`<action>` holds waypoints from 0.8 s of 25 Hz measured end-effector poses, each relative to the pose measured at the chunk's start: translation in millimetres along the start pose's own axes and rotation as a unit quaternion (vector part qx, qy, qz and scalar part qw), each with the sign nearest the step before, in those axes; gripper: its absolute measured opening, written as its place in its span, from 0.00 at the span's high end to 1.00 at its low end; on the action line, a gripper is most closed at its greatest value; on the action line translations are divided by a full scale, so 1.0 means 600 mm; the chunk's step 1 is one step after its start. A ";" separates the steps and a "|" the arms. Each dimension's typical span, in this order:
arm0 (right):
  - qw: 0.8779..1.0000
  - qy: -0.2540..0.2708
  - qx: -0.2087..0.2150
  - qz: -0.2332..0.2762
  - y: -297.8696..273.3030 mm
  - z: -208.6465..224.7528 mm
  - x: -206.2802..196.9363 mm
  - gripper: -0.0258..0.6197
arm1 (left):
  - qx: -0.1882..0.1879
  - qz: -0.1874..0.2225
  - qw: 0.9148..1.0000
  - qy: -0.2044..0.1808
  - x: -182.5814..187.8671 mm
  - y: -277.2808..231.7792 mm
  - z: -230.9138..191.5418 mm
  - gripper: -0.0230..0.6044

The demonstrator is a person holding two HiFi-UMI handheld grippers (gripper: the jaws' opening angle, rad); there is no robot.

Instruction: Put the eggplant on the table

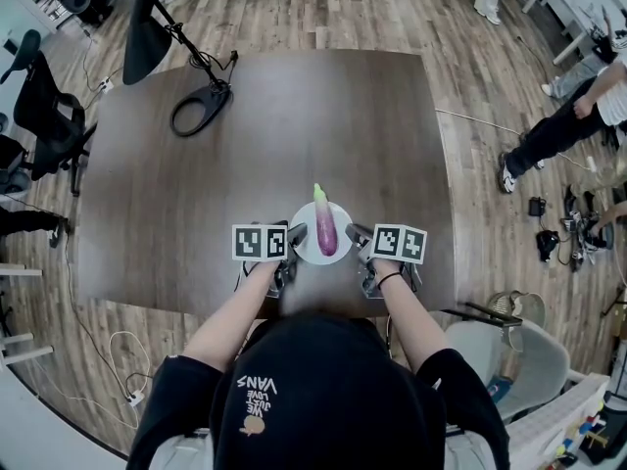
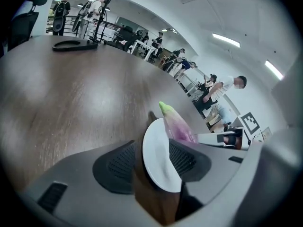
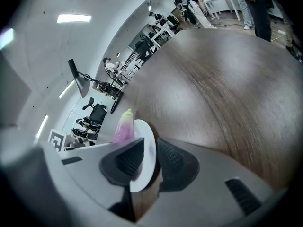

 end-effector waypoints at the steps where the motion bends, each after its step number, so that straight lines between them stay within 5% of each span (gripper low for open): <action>1: 1.000 0.002 0.000 0.000 0.000 -0.001 -0.001 0.84 | -0.001 0.001 1.000 0.001 -0.001 0.001 -0.001 0.63; 14: 0.999 0.051 -0.019 -0.009 0.006 -0.012 -0.007 0.77 | -0.009 0.006 1.000 -0.003 -0.004 0.004 -0.009 0.62; 20: 0.986 0.161 -0.028 0.019 0.028 -0.049 0.007 0.77 | -0.020 0.057 0.998 -0.010 -0.003 0.033 -0.005 0.62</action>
Point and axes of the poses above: the fingertips, and each gripper's own axes: y backward along the fingers, z to its right, x out of its top, the point moved 7 cm from there along y, backward along the fingers, and after that the axes turned 12 degrees about x, right-handed, at the moved point
